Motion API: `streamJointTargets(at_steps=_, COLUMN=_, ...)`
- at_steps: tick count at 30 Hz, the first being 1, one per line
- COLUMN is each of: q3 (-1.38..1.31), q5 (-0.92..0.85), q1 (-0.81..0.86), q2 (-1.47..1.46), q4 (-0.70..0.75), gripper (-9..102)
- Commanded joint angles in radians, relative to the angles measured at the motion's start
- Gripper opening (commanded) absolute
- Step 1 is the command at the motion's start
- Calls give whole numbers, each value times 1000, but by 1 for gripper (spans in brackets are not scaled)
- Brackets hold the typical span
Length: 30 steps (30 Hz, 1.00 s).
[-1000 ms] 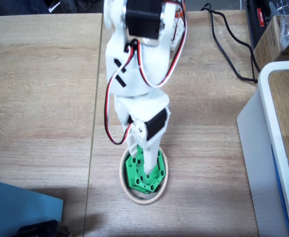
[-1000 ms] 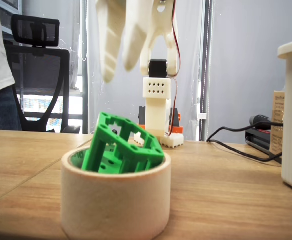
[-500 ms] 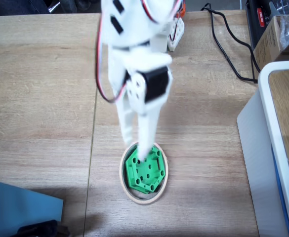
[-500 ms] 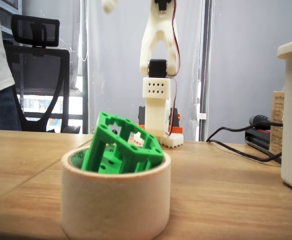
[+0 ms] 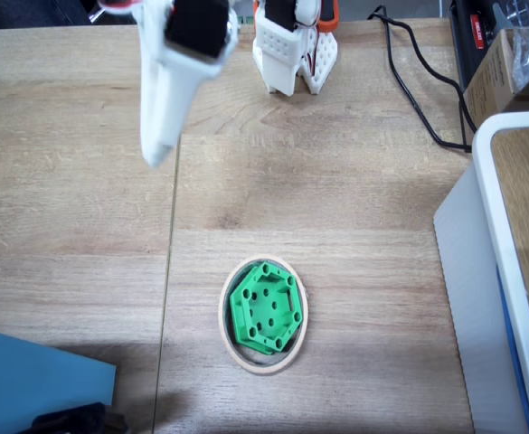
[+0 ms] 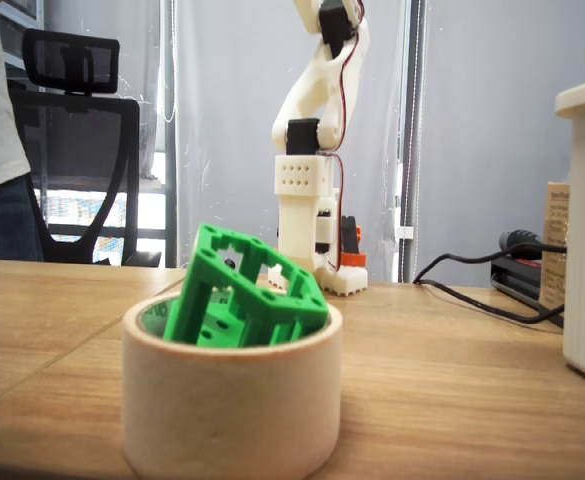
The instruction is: Grasp a component and put it in the bin.
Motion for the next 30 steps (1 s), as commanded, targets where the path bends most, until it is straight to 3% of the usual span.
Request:
streamJointTargets(at_steps=1, q3=69, q5=-32, q1=94, q2=109, q4=6, gripper=0)
streamJointTargets(at_steps=15, q3=574, q5=-468, q1=296, q2=489, q4=5, gripper=0)
streamJointTargets(at_steps=30, q3=942, q5=-548, q1=295, q2=769, q4=9, gripper=0)
